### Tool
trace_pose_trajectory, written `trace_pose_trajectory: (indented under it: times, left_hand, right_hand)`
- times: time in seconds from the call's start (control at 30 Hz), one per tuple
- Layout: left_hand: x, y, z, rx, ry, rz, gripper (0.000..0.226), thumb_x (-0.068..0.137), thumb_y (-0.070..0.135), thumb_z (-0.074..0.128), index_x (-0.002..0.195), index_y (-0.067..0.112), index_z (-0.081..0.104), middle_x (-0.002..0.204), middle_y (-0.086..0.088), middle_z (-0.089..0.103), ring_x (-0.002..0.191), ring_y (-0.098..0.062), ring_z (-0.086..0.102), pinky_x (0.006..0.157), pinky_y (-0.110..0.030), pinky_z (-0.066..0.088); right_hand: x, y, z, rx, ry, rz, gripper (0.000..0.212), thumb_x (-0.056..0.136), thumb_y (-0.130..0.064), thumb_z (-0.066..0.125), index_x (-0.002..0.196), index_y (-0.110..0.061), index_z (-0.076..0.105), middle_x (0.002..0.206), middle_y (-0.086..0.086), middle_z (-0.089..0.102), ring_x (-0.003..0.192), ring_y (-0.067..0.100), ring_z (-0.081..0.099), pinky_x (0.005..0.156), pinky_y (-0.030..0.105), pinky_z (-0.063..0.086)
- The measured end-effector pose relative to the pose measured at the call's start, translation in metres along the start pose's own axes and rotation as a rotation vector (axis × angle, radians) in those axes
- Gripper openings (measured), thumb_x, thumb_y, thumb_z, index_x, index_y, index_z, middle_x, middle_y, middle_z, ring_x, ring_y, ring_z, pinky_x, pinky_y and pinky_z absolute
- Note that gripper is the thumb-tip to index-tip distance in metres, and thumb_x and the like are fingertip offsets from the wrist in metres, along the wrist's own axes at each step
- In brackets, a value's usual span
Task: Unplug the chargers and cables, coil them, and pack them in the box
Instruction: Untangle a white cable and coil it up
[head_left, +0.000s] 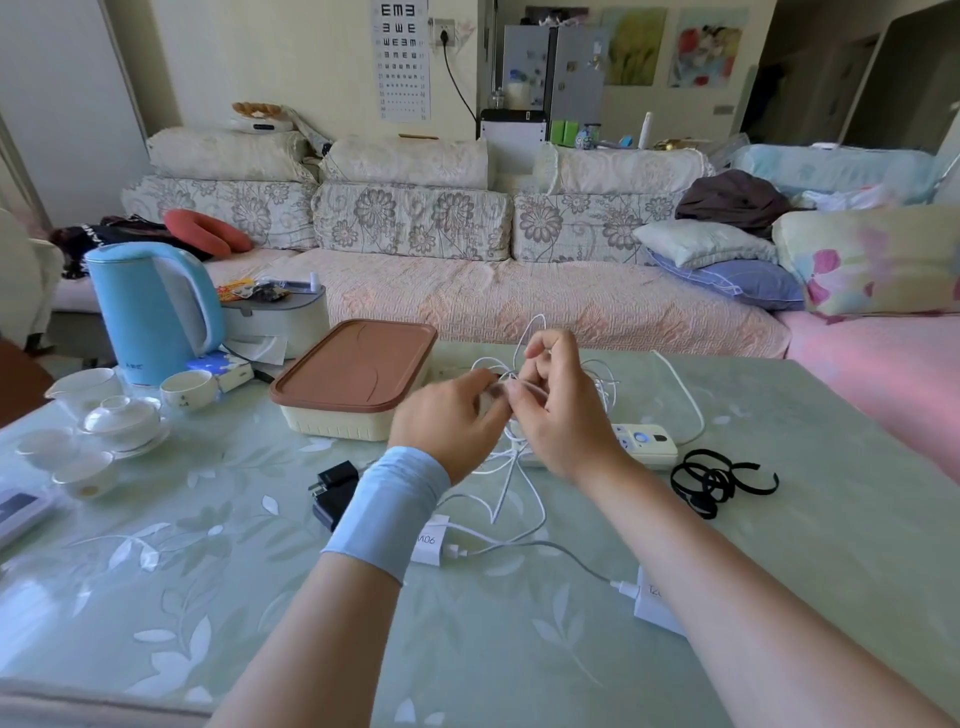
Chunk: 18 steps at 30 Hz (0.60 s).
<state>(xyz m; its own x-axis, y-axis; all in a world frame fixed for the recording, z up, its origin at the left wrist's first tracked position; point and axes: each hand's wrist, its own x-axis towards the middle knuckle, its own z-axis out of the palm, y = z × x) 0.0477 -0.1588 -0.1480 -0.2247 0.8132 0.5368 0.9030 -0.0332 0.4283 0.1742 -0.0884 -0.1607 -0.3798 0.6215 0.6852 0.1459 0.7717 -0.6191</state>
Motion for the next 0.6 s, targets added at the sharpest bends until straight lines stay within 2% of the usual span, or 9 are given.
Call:
trace_pose_trajectory:
  times: [0.03,0.07,0.17,0.27,0.33,0.4,0.47,0.53,0.6]
  left_hand:
    - [0.002,-0.003,-0.003,0.071,0.027,-0.023,0.037,0.084,0.046,0.051,0.059,0.02,0.043,0.049,-0.001,0.04,0.056,-0.025,0.039,0.05,-0.029,0.029]
    - [0.004,-0.004,-0.008,0.02,0.056,-0.037,0.045,0.079,0.051,0.051,0.055,0.014,0.039,0.047,-0.005,0.034,0.054,-0.024,0.032,0.047,-0.029,0.025]
    - [0.007,-0.008,-0.024,-0.336,0.195,-0.029,0.059,0.074,0.058,0.055,0.051,0.008,0.033,0.048,0.001,0.021,0.051,-0.016,0.021,0.047,-0.029,0.02]
    - [0.007,-0.007,-0.041,-0.715,0.426,-0.082,0.055,0.082,0.037,0.067,0.045,0.015,0.033,0.049,0.009,0.021,0.05,-0.008,0.019,0.047,-0.025,0.017]
    - [0.008,-0.008,-0.047,-0.811,0.551,-0.124,0.057,0.086,0.021,0.066,0.043,0.022,0.029,0.045,0.013,0.017,0.048,-0.005,0.016,0.046,-0.023,0.015]
    - [0.01,-0.014,-0.048,-0.727,0.61,-0.157,0.057,0.089,0.024,0.062,0.045,0.021,0.026,0.046,0.008,0.016,0.049,-0.01,0.016,0.049,-0.027,0.014]
    - [0.012,-0.03,-0.043,-0.461,0.61,-0.305,0.055,0.093,0.034,0.055,0.049,0.016,0.028,0.048,0.002,0.021,0.05,-0.017,0.022,0.051,-0.032,0.019]
    - [0.015,-0.051,-0.034,-0.131,0.571,-0.356,0.047,0.096,0.034,0.05,0.054,0.014,0.044,0.055,-0.003,0.044,0.062,-0.026,0.042,0.061,-0.036,0.033]
    - [0.016,-0.063,-0.026,0.014,0.552,-0.289,0.026,0.093,0.023,0.05,0.08,0.007,0.066,0.086,-0.017,0.062,0.087,-0.038,0.052,0.081,-0.042,0.04]
  right_hand:
    - [-0.001,0.002,-0.004,0.03,-0.036,0.044,0.016,0.087,-0.02,0.057,0.097,-0.021,0.044,0.065,0.0,0.054,0.057,0.01,0.048,0.061,0.033,0.042]
    - [-0.002,0.004,-0.008,0.044,-0.089,0.096,0.01,0.084,-0.025,0.056,0.092,-0.021,0.051,0.067,0.004,0.058,0.059,0.012,0.05,0.062,0.033,0.042]
    - [-0.008,0.019,-0.015,-0.132,-0.285,0.246,0.012,0.077,-0.03,0.055,0.075,-0.024,0.066,0.071,-0.002,0.067,0.072,0.015,0.061,0.071,0.03,0.046]
    - [-0.017,0.041,-0.011,-0.294,-0.375,0.334,0.013,0.085,-0.024,0.063,0.073,-0.027,0.066,0.078,-0.01,0.068,0.085,0.01,0.062,0.075,0.024,0.043]
    - [-0.017,0.05,-0.005,-0.315,-0.352,0.346,0.01,0.091,-0.025,0.063,0.087,-0.028,0.072,0.082,-0.014,0.067,0.082,0.007,0.06,0.072,0.02,0.04]
    - [-0.012,0.051,-0.001,-0.268,-0.295,0.348,0.016,0.095,-0.021,0.058,0.096,-0.024,0.074,0.076,-0.012,0.066,0.073,0.009,0.06,0.068,0.024,0.042]
    - [-0.008,0.044,0.002,-0.218,-0.194,0.285,0.019,0.096,-0.015,0.057,0.1,-0.019,0.075,0.077,-0.008,0.069,0.073,0.011,0.063,0.07,0.023,0.045]
    - [-0.005,0.038,0.003,-0.204,-0.076,0.142,0.02,0.095,-0.012,0.059,0.105,-0.016,0.076,0.088,-0.003,0.073,0.078,0.009,0.063,0.074,0.015,0.045]
    - [-0.001,0.032,0.003,-0.206,-0.025,0.051,0.023,0.095,-0.017,0.058,0.11,-0.018,0.076,0.093,-0.001,0.073,0.079,0.011,0.063,0.074,0.021,0.047]
